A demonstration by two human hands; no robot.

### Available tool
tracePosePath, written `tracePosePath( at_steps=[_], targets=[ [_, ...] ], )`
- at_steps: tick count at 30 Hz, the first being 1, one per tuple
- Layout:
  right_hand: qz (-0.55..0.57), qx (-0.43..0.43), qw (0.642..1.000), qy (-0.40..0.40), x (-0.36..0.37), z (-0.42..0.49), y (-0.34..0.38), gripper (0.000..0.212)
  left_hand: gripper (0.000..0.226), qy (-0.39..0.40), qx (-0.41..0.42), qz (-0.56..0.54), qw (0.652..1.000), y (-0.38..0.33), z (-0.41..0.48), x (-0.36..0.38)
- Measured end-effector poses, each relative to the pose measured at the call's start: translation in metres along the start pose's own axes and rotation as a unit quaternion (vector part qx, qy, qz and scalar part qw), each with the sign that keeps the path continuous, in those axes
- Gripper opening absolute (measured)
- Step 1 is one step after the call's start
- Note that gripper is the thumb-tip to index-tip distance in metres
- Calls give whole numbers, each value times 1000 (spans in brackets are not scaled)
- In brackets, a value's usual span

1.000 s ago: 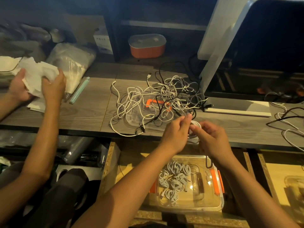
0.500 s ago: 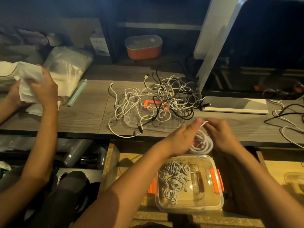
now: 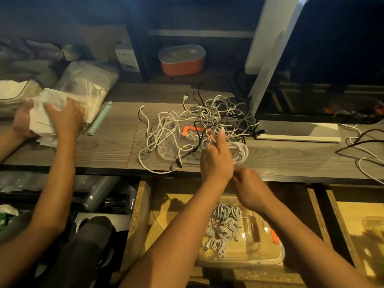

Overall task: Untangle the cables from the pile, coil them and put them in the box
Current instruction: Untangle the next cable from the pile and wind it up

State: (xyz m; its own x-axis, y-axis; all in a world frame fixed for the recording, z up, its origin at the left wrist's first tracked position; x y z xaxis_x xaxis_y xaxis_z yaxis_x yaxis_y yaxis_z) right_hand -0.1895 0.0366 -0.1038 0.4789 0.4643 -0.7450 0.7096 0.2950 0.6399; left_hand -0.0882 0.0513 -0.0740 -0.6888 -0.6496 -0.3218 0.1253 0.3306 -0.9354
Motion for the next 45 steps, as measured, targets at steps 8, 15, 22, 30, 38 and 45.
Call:
tracePosePath(
  at_steps=[8,15,22,30,38,45],
  targets=[
    [-204,-108,972,32,23,-13,27,19,64,-96,-50,-45,993,21,24,-10],
    [-214,-119,969,3,-16,-15,35,23,59,62,51,97,992,22,24,14],
    [-128,-60,986,-84,-72,11,20,21,56,214,65,63,973,20,-26,28],
    [55,18,997,42,-65,23,11,24,66,275,41,42,960,8,-32,15],
    [14,-46,999,6,-37,17,12,21,54,137,69,-64,986,4,-28,2],
    [24,-21,999,24,26,-3,13,16,49,-44,-77,-117,989,29,-14,-11]
  ],
)
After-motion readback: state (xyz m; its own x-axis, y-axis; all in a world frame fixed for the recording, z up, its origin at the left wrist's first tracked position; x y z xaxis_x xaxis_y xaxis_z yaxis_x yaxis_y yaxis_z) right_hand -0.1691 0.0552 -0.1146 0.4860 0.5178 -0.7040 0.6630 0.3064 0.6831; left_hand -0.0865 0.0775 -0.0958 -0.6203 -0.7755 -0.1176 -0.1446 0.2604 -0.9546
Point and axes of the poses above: each hand's wrist, its own z-axis towards the middle knuckle, its own x-axis out of the palm, y = z × x, the point moved 6 cm from there along z, towards the middle knuckle, and after that the axes turned 6 degrees about -y, right-handed, at the moved point
